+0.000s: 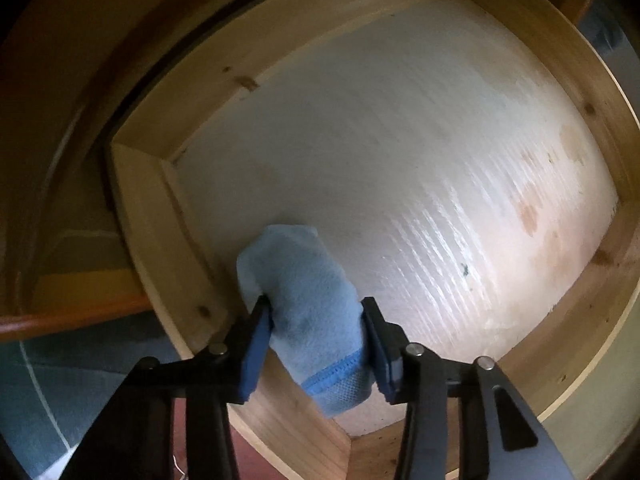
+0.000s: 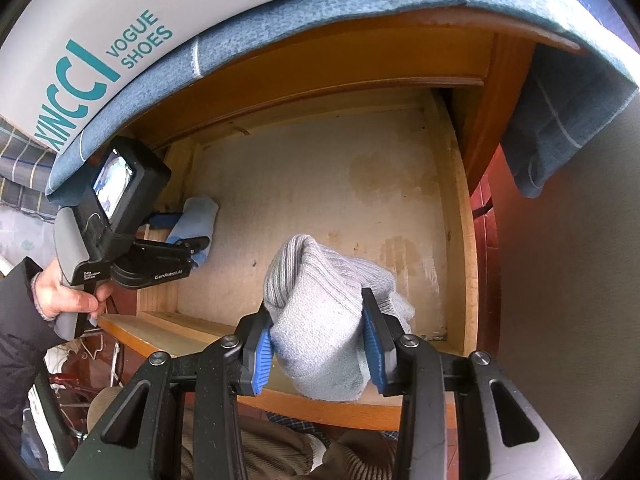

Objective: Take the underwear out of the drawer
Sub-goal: 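Grasp the light blue sock with the left gripper, then lift the light blue sock and carry it over the white box with the left gripper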

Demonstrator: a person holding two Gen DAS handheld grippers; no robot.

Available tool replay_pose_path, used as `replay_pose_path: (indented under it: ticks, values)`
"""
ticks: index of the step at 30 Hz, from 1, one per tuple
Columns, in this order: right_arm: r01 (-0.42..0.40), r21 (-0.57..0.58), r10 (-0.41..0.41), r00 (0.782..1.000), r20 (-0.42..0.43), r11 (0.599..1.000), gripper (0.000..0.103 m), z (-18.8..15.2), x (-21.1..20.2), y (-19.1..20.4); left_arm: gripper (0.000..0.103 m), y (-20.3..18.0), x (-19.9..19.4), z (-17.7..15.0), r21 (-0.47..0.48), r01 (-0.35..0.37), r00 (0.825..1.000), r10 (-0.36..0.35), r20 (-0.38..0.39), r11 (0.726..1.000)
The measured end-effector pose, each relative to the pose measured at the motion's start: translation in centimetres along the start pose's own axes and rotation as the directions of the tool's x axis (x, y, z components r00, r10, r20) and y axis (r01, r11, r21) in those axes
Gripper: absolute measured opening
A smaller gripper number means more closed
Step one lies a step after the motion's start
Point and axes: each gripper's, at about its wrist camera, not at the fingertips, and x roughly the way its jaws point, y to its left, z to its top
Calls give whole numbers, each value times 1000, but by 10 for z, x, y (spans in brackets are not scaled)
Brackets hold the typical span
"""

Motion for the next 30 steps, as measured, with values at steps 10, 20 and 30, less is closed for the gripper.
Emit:
replay_pose_path:
  ticks: [10, 20, 30]
  values:
    - [13, -18, -13, 1000, -5, 1000, 36, 1, 2, 4, 38, -1, -15, -27, -81, 24, 1000, -23, 16, 996]
    - [19, -30, -19, 1000, -7, 999, 36, 1, 0, 1, 38, 2, -36, -59, -189, 71, 996, -61, 60, 979]
    - [21, -29, -21, 1000, -2, 999, 36, 0, 0, 0, 38, -12, -68, -89, -294, 60, 991, -23, 129, 954]
